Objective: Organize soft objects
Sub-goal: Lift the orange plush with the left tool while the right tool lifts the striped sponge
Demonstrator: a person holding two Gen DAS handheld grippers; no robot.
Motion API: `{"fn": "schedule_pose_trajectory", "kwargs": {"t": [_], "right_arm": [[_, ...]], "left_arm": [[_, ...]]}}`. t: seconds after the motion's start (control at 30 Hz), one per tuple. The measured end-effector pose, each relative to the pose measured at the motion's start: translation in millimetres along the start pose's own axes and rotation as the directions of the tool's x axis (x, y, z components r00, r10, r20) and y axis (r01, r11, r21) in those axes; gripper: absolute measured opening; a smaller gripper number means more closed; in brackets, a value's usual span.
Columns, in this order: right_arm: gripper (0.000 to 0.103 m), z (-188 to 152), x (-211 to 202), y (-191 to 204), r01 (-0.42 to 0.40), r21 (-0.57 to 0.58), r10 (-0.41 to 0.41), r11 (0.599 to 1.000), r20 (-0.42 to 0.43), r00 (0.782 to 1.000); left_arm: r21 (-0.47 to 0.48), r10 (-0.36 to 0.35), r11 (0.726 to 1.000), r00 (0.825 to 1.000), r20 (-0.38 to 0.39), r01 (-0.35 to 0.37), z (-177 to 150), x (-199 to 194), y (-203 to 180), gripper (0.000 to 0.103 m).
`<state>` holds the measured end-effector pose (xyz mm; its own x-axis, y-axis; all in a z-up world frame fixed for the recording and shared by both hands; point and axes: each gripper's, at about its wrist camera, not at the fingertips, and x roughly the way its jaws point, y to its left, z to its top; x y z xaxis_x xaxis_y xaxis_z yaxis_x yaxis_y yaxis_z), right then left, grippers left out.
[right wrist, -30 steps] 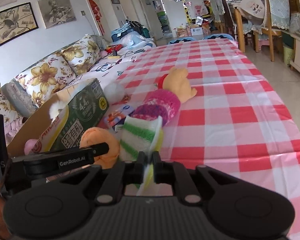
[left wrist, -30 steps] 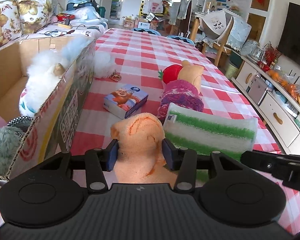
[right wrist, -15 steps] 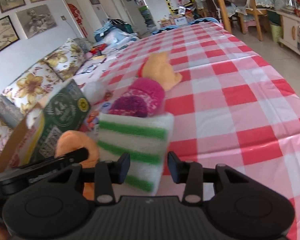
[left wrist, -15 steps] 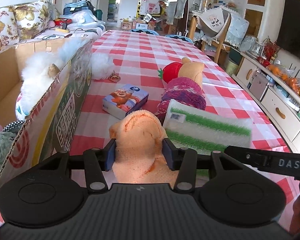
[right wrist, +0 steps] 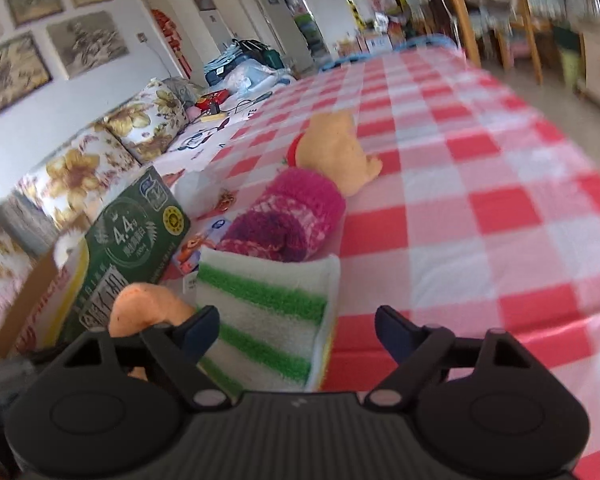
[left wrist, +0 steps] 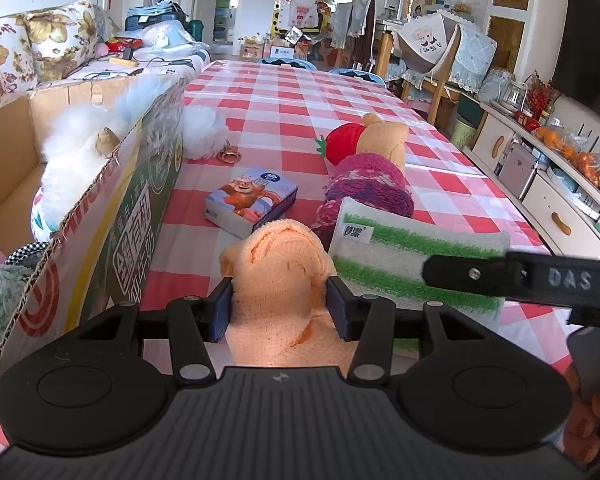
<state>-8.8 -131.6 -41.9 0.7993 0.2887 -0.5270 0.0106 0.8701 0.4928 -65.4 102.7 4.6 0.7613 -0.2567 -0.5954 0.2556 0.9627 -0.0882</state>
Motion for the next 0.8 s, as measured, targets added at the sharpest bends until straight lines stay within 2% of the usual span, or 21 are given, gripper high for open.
{"fn": "schedule_pose_trajectory", "kwargs": {"t": [0.07,0.13,0.27,0.33,0.43,0.6,0.8], "right_arm": [[0.070,0,6,-4,-0.050,0.054,0.051,0.997,-0.008,0.999],[0.054,-1,9,-2,-0.086,0.080,0.087,0.993,-0.013,0.996],[0.042,-2,9,4,-0.099,0.082,0.100,0.992,-0.006,0.995],[0.031,0,8,7,-0.101,0.082,0.102,0.992,-0.011,0.995],[0.021,2,3,17,-0.084,0.049,0.084,0.995,-0.009,0.996],[0.018,6,-9,34,-0.047,-0.002,0.047,0.999,0.017,0.999],[0.018,13,-24,37,-0.036,0.009,0.035,0.999,0.060,0.998]], "left_arm": [[0.005,0.006,1.000,1.000,0.003,-0.006,-1,0,-2,0.059],[0.003,0.010,1.000,1.000,0.004,-0.010,0,1,-4,0.058],[0.010,0.019,1.000,1.000,0.007,-0.019,0,0,-6,0.056],[0.015,0.025,1.000,1.000,0.012,-0.026,0,-1,-7,0.054],[0.025,0.031,0.999,0.999,0.017,-0.032,1,-1,-9,0.052],[0.014,0.015,1.000,1.000,0.014,-0.015,2,-2,-7,0.049],[-0.022,-0.018,1.000,0.999,0.031,0.019,6,-8,-1,0.049]]}}
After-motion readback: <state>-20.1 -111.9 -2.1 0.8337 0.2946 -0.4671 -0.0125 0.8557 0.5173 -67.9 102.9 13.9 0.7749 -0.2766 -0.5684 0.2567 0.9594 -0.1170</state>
